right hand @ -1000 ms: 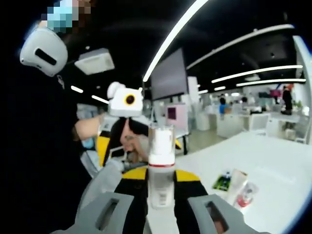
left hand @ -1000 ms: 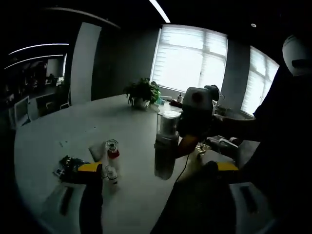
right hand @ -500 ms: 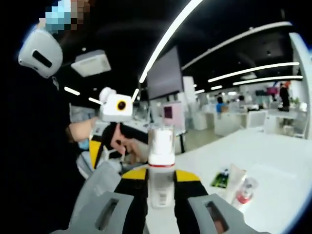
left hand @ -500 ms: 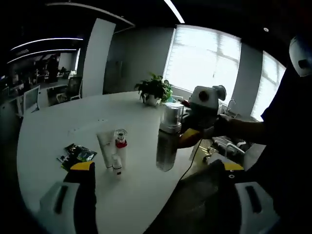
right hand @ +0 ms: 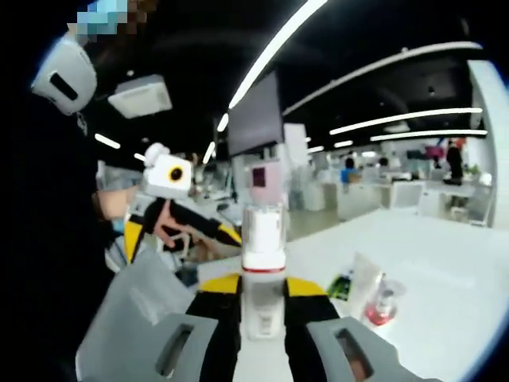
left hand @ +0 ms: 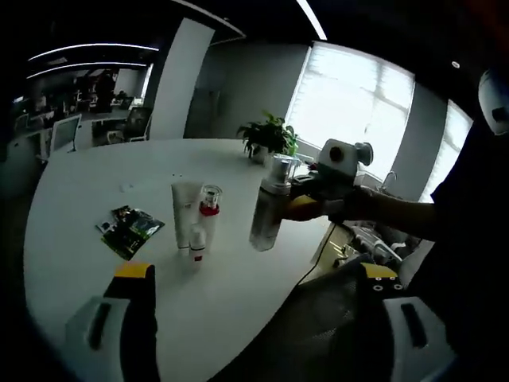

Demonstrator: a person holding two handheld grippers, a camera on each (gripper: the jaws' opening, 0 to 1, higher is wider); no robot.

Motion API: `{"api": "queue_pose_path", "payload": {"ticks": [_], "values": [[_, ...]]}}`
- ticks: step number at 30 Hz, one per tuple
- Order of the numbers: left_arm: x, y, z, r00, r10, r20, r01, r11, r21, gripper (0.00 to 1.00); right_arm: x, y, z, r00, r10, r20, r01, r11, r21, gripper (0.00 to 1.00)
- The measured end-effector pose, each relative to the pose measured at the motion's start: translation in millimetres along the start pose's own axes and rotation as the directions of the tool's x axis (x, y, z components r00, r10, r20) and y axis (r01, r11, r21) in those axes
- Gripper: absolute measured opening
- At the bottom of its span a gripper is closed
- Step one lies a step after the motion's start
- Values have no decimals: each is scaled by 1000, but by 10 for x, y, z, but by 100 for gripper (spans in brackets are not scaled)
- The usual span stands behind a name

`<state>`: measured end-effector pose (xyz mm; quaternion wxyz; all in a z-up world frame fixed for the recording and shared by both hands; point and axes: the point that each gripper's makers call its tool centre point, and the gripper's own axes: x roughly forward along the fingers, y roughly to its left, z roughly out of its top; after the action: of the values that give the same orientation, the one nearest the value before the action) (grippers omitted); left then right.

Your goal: Arrange the skincare products in the storage area until every visible bottle or jar stands upright without overlapping.

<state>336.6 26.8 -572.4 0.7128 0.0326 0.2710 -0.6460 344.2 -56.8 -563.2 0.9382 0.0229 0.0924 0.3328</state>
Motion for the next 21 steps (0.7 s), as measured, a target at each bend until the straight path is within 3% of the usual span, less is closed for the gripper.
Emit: {"api": "queue_pose_path", "payload": {"ticks": [4,9,13,14,18,21], "values": [[6,132,-137,999,22,-37,-22,1000,-7,99,25,-120,-155,1000,-21,-7,21,1000,3,12],[44,250,-281,997,57,-47,-58,998,-15,99,1,-374,-338,995,-103,19,103,995,5,12],[55,480,-349,984,179,-19,-179,984,15,95,-3,-507,-496,992,-122,25,122,993,9,12],[68,507,-374,981,192,-10,-191,981,11,96,0,-632,-600,992,-127,29,126,992,10,12],[149,489,-477,987,161,-6,-161,986,-34,97,20,-729,-790,990,-138,11,138,990,7,12],[205,503,-600,987,159,-38,-161,986,-33,96,37,-739,-869,992,-128,-6,128,992,-18,12]]}}
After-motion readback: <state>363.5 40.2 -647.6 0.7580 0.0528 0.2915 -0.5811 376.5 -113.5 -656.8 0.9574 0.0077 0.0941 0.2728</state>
